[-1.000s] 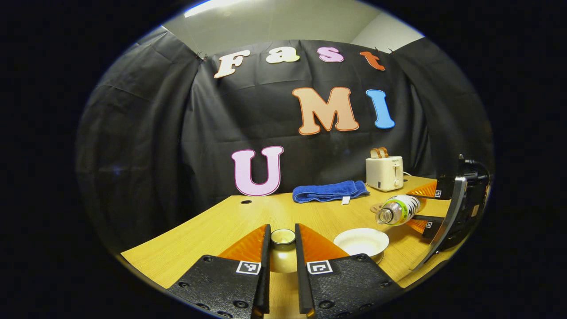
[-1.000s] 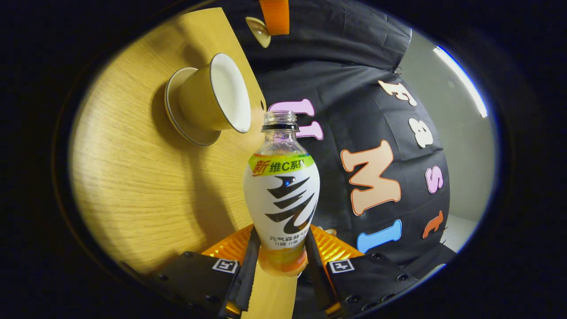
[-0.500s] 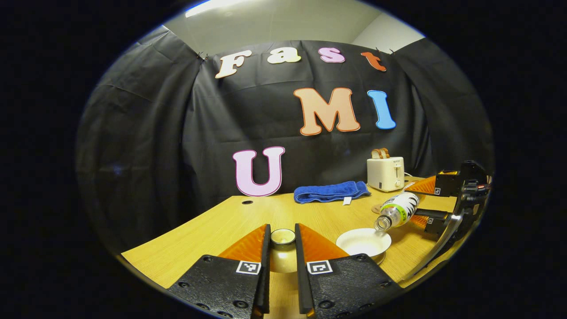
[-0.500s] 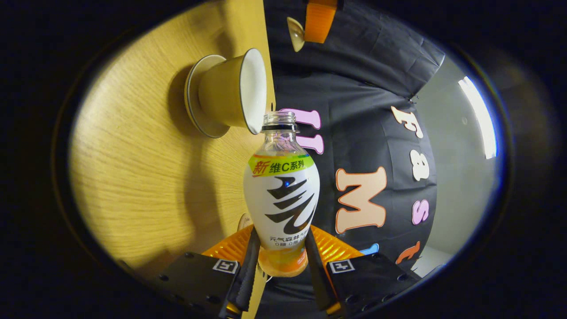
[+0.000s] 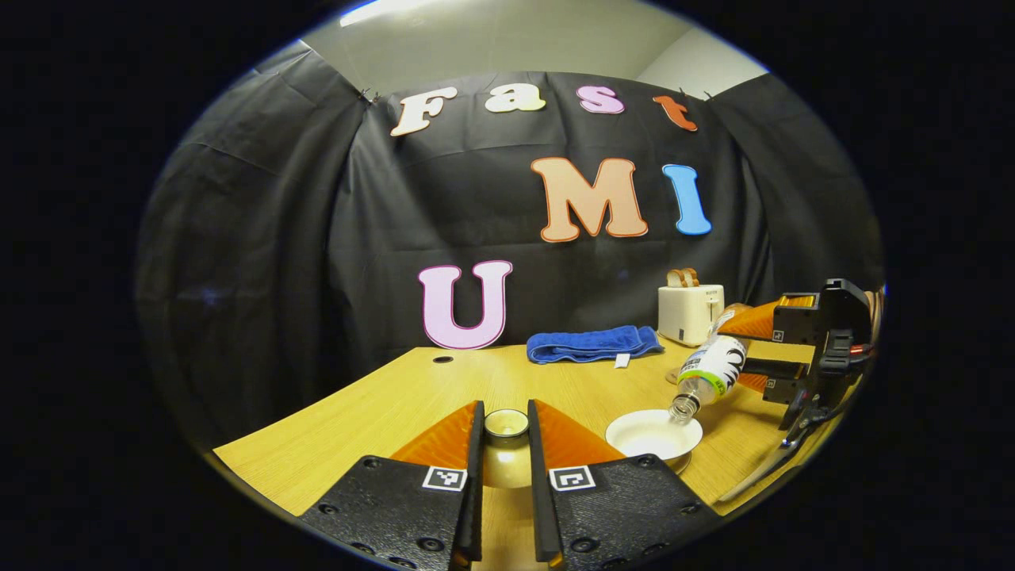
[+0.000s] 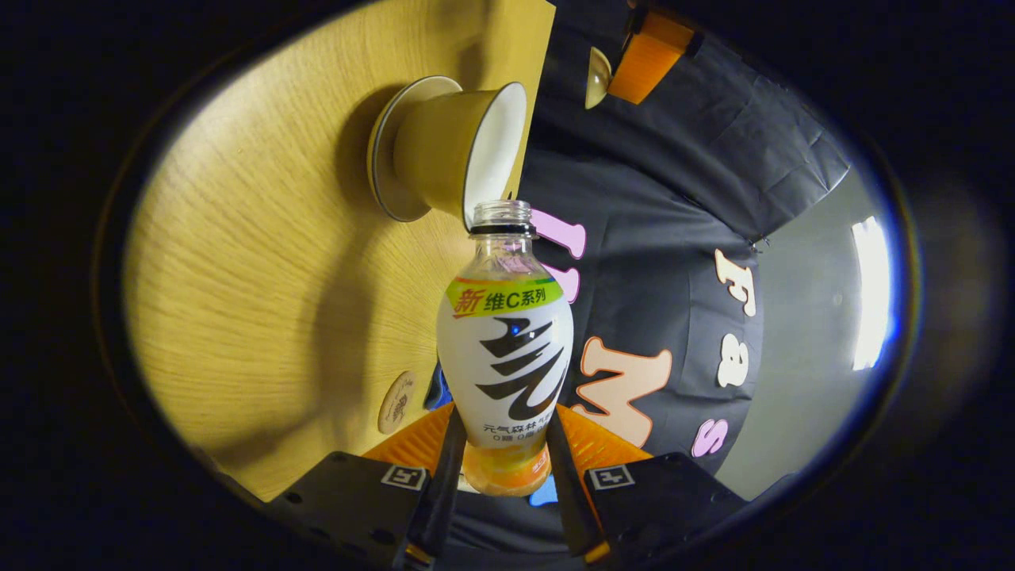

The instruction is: Open the teacup lid with one hand, grasp the water bottle and pour water into the teacup with the other hand; after pouring, place the water bottle on the coaster and then close the teacup lid.

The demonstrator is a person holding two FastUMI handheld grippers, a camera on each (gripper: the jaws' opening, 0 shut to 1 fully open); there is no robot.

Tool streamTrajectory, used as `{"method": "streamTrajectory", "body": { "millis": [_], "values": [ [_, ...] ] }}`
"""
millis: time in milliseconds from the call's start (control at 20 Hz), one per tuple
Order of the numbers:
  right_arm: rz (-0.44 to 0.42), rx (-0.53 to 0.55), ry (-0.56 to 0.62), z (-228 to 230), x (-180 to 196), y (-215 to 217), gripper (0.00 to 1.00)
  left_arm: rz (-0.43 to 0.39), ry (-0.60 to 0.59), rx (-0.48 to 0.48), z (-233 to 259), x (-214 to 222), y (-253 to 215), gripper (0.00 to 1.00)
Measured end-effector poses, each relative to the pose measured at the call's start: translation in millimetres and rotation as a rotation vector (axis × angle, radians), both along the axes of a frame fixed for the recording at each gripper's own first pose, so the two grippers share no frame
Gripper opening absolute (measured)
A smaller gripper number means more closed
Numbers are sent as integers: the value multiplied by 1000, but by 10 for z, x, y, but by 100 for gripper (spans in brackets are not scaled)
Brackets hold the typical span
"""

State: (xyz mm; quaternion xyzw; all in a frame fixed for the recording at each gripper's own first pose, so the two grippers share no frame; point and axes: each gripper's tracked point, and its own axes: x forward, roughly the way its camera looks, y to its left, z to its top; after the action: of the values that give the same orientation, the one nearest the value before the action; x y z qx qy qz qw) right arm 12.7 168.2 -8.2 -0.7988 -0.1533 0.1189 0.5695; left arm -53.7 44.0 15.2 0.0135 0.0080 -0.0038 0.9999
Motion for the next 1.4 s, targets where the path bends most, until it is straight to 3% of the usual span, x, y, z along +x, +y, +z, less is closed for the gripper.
{"method": "streamTrajectory", "body": {
  "millis": [400, 1000, 1200, 1400],
  "values": [
    [38, -134, -69, 92, -10, 77, 59, 4, -2, -9, -31, 16, 61, 23],
    [119, -235, -104, 149, -33, 214, 58, -4, -2, -23, -64, 8, 67, 23],
    [112, -217, -87, 133, -8, 183, 59, -3, 0, -23, -72, 24, 67, 23],
    [36, -43, 83, -40, 19, 1, 59, -10, -2, -26, -55, 23, 32, 23]
  ]
}}
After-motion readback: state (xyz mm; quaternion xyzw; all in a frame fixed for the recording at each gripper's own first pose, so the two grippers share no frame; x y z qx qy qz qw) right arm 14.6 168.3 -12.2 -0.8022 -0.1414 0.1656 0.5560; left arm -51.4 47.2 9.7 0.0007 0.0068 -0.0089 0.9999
